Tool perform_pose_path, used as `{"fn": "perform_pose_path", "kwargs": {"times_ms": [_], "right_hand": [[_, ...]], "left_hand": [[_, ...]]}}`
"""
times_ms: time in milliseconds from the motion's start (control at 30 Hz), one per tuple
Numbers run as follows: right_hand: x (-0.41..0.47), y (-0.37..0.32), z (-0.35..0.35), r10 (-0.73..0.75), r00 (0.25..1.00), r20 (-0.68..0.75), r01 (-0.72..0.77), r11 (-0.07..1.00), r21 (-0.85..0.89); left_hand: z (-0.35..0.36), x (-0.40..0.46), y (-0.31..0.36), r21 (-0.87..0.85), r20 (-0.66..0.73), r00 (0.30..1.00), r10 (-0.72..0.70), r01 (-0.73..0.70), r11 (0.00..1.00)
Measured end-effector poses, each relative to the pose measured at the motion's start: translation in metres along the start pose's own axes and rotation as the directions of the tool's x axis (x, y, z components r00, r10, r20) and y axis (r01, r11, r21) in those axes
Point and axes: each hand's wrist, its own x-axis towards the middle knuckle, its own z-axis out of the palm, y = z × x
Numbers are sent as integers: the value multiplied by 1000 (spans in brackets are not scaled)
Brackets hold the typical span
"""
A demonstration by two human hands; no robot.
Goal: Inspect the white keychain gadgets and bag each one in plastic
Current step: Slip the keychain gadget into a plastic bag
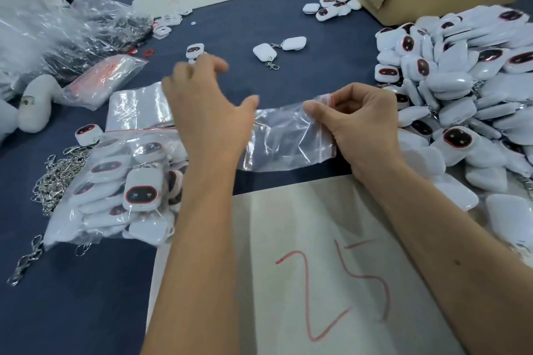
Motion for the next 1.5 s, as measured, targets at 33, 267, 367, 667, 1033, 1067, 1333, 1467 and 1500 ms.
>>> {"fn": "perform_pose_path", "kwargs": {"times_ms": [33,267,367,667,1033,1067,1333,1467,1500], "right_hand": [[0,1,1,-13,1000,-10,13,1000,-26],[2,1,0,-50,998,26,52,996,-75],[1,3,1,-56,995,85,61,996,-57],[4,5,-6,-79,976,204,71,997,43],[2,-4,-2,-58,990,129,71,993,-96],[2,-4,-3,-68,989,132,81,992,-100],[-2,-11,-6,-158,984,86,180,867,-465],[-10,-21,-9,-123,985,117,170,742,-648],[-14,-25,-14,-139,985,102,171,701,-692]], "left_hand": [[1,-1,9,-123,49,997,55,-49,991],[13,-22,29,-262,764,642,67,214,941],[13,-19,28,-221,747,663,35,198,955],[18,-20,36,-183,549,833,64,45,982],[19,-18,40,-69,591,799,115,-92,993],[19,-17,38,-66,581,807,107,-84,994],[28,-22,46,-38,415,905,95,-88,995],[37,-27,57,145,455,880,137,-225,964],[37,-27,59,145,454,880,140,-228,963]]}}
